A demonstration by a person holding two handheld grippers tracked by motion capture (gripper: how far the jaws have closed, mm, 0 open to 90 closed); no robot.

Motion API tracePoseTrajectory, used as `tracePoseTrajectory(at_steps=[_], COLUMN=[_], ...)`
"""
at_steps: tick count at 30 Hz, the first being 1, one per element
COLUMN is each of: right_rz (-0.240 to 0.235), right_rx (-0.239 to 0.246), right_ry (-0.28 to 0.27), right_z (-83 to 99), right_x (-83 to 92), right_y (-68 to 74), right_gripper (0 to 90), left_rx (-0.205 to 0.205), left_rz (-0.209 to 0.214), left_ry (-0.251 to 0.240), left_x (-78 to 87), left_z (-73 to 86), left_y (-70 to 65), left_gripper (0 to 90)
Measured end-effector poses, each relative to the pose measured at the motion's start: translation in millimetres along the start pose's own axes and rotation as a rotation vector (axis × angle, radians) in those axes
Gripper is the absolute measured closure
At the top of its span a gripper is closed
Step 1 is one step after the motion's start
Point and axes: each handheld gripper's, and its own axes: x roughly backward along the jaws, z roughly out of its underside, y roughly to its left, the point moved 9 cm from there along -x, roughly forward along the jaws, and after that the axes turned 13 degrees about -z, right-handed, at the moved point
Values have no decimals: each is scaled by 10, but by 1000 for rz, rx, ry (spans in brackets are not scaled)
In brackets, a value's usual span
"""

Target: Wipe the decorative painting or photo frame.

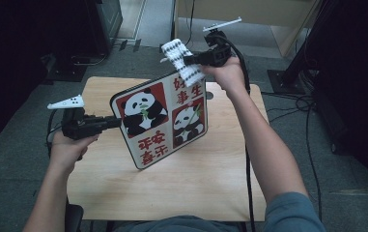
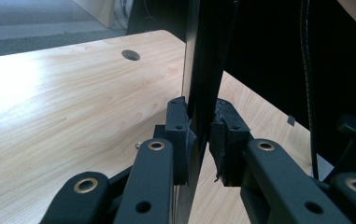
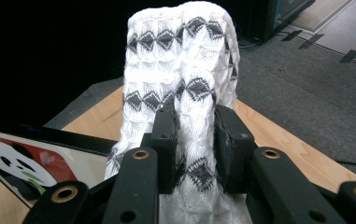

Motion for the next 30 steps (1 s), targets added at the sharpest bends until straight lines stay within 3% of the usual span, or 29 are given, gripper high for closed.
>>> tracePoseTrajectory(at_steps=[11,17,30], right_rz=[54,52,88], right_rx=[-21,-75,-93], right_ry=[-12,-26,-28], right_z=[13,28,68], right_x=[124,188,296], right_y=[-154,-227,-335], right_gripper=[715,759,774], left_rx=[5,4,6], left_rz=[-1,-3,-5], left_ry=[-1,-3,-7], left_x=[-1,-3,-6], left_z=[1,0,2], left_y=[5,10,26], left_gripper=[786,786,786])
